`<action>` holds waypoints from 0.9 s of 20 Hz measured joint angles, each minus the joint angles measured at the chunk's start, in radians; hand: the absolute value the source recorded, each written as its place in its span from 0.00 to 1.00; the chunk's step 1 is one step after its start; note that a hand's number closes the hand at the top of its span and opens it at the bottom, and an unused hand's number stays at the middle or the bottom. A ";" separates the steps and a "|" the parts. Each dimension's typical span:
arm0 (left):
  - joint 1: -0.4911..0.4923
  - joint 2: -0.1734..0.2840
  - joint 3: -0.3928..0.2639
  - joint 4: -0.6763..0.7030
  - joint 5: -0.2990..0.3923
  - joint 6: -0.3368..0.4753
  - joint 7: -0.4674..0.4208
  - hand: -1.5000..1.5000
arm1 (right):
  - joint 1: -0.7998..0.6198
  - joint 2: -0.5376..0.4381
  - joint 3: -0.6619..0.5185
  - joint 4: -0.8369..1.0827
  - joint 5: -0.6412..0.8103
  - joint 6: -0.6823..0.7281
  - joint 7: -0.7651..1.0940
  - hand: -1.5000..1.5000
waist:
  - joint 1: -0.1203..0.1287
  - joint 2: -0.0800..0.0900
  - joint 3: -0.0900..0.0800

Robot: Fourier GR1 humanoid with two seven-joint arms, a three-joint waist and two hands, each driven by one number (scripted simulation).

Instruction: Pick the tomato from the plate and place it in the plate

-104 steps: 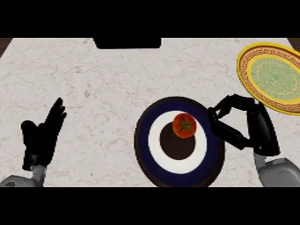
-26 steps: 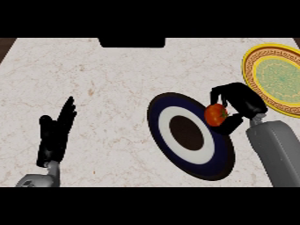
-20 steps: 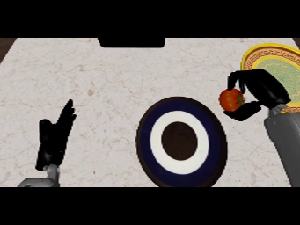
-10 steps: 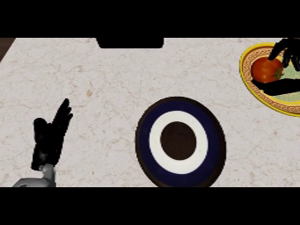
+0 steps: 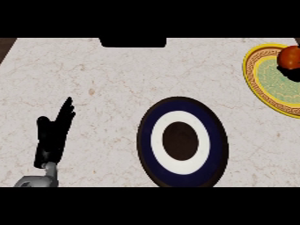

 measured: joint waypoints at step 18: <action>-0.042 -0.015 -0.003 0.021 -0.012 -0.024 -0.005 0.50 | -0.193 -0.160 0.012 0.705 0.112 0.013 -0.203 0.00 | 0.041 0.017 0.003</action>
